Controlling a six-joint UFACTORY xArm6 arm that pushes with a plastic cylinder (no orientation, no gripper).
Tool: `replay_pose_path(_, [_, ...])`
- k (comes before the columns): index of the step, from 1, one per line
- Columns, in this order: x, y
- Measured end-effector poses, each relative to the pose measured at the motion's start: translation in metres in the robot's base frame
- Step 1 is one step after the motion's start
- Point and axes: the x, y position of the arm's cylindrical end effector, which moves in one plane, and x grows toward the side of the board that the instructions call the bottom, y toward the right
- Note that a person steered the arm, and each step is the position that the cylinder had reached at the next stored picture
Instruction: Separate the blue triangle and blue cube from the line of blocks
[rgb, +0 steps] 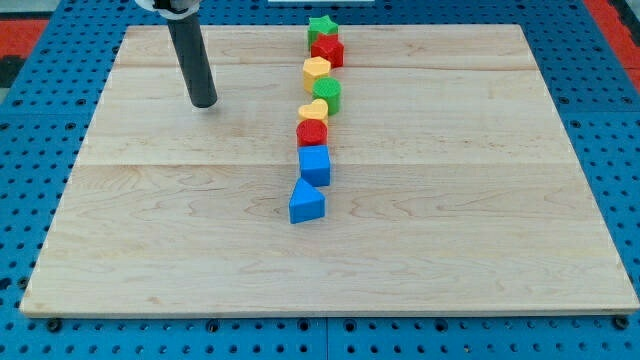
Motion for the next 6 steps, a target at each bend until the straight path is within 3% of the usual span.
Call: replay_pose_path(6, [-0.027, 0.011])
